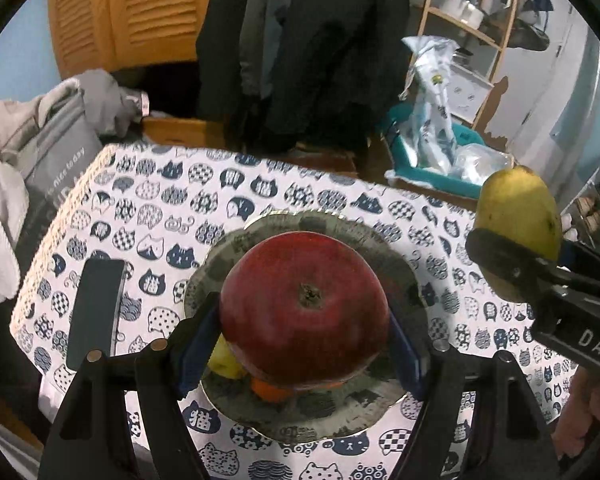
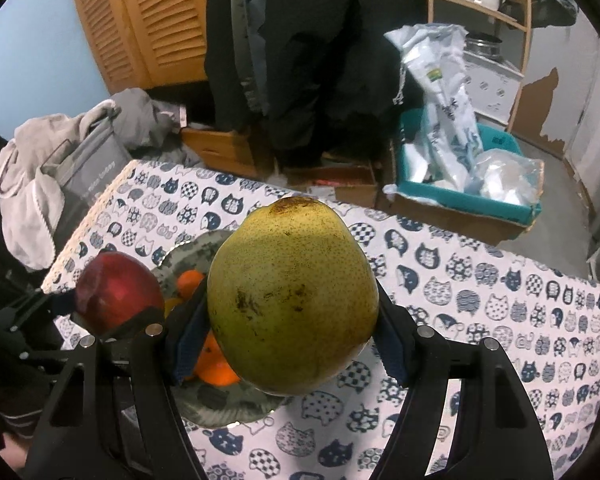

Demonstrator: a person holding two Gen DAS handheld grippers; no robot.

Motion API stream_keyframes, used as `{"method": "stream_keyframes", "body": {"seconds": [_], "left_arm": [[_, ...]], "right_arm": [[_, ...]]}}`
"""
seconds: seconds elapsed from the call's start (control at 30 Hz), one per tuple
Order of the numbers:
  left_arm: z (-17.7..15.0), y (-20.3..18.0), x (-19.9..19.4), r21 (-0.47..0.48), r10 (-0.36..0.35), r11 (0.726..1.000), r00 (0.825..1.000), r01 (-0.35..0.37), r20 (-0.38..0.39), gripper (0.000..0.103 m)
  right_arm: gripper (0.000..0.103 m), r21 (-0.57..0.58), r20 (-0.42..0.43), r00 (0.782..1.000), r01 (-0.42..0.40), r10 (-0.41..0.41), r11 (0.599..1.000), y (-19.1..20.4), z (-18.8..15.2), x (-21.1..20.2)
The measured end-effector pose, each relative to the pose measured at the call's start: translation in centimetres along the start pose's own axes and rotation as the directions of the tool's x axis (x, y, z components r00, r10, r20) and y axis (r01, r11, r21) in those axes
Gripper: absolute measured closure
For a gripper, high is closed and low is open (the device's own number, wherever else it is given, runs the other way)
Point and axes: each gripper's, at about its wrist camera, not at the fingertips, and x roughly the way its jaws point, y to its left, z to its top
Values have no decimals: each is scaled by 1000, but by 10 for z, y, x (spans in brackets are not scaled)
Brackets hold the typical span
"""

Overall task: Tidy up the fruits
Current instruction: 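Lower the apple into the bowl with the left tool while the right tool places the pear on top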

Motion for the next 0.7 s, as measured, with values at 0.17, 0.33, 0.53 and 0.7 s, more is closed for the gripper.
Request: {"method": "stream_keyframes", "body": {"seconds": [0.17,0.33,0.53,0.7], "left_arm": [[-6,12,20,-24,8,1000,999,-9,-47,25],[-15,18,40,-42,4,999,995,-8,-99,25],[-20,22,56,-54,1,999,989,-9,-150,25],[-21,22,62,-52,-2,999,986,-7,-168,25]], "right_arm": [[30,7,-24,1000,-11,11,1000,4,0,16],[30,15,-44,999,-16,17,1000,4,-1,28],[30,15,-68,997,-23,24,1000,7,-1,40],[30,16,-76,996,-36,37,999,9,1,47]]}}
